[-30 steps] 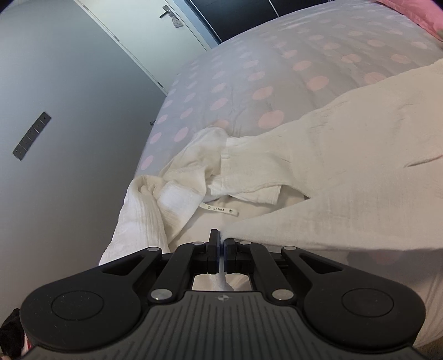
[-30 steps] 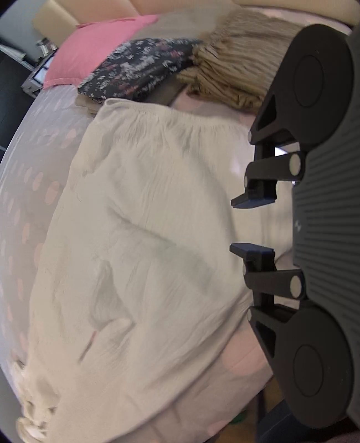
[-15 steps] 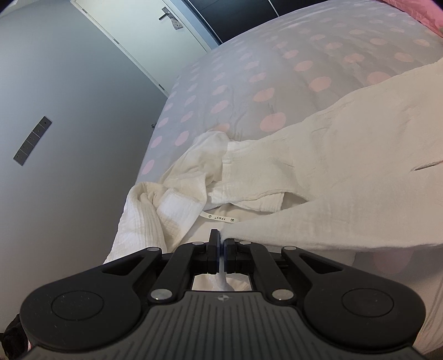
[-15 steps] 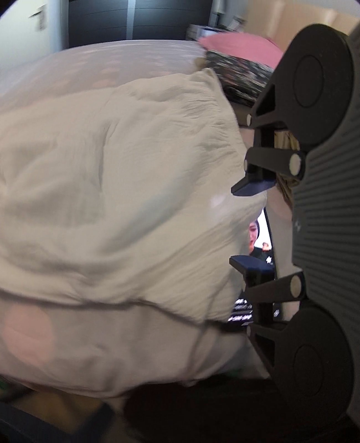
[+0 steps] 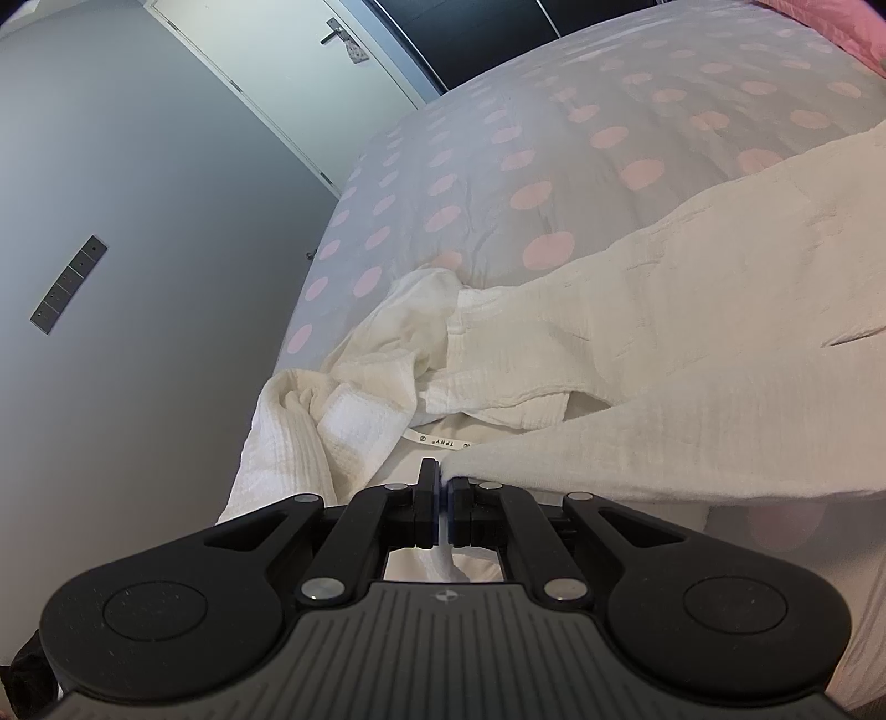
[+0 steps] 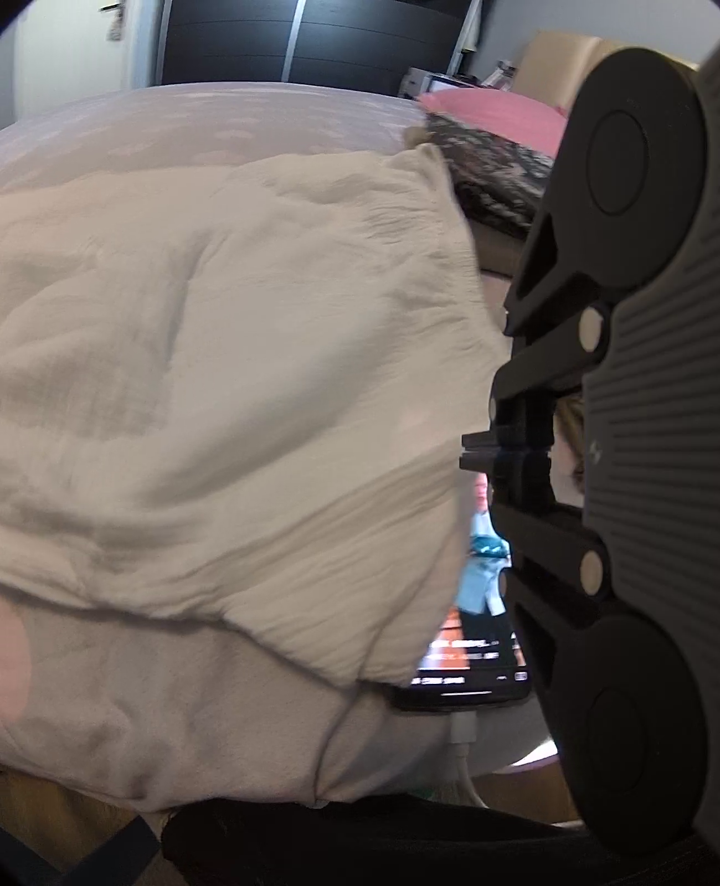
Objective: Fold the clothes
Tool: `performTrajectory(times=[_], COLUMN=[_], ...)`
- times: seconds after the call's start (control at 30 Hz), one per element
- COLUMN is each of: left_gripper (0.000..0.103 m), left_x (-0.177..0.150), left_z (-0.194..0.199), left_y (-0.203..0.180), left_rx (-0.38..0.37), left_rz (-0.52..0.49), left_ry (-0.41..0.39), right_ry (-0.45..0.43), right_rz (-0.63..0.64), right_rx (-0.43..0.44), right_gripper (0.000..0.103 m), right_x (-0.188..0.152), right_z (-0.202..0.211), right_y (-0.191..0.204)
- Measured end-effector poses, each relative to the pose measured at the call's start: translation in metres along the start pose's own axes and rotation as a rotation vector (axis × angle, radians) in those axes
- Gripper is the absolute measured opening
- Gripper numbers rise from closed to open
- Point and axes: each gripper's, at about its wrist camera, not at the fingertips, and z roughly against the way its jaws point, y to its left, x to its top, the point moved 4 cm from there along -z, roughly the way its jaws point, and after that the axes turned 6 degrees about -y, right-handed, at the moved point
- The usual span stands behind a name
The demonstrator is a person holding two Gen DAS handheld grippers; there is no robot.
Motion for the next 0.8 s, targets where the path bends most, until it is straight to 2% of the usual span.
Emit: performTrajectory(times=[0.07, 0.2, 0.27, 0.33, 0.37, 0.57, 0.73, 0.8], left_gripper=[0.001, 0.001, 0.001, 0.001, 0.001, 0.001, 0.001, 0.001], left_x=[0.002, 0.004, 0.005, 0.005, 0.005, 0.006, 0.006, 0.005], left_z=[0.008, 0.024, 0.028, 0.029, 0.03, 0.028, 0.022, 0.019], left_y=[0.004, 0.01, 0.01, 0.009, 0.009, 0.009, 0.007, 0.006], left_rx=[-0.009, -0.019, -0.005, 0.0, 0.001, 0.01, 0.018, 0.02], left_rz=[0.003, 0.0, -0.016, -0.015, -0.014, -0.022, -0.033, -0.039], left_ry=[-0.013, -0.039, -0.047, -0.05, -0.048, -0.037, -0.021, -0.016], right_ry=[0.027, -0.005, -0.022, -0.058, -0.069, -0.083, -0.086, -0.09], right_rz=[-0.034, -0.091, -0.117, -0.061, -0.027, 0.123, 0.159, 0.17], right_rx=[0.004, -0.014, -0.023, -0.042, -0.049, -0.011, 0.007, 0.013], right_gripper=[0.0, 0.0, 0.006, 0.037, 0.049, 0.049, 0.047, 0.036], right_x=[-0.014, -0.028, -0.035, -0.025, -0.02, -0.003, 0.0, 0.002], right_z=[0.012, 0.025, 0.031, 0.026, 0.022, -0.008, -0.029, -0.034], right_y=[-0.007, -0.016, -0.02, -0.009, -0.004, 0.017, 0.019, 0.022])
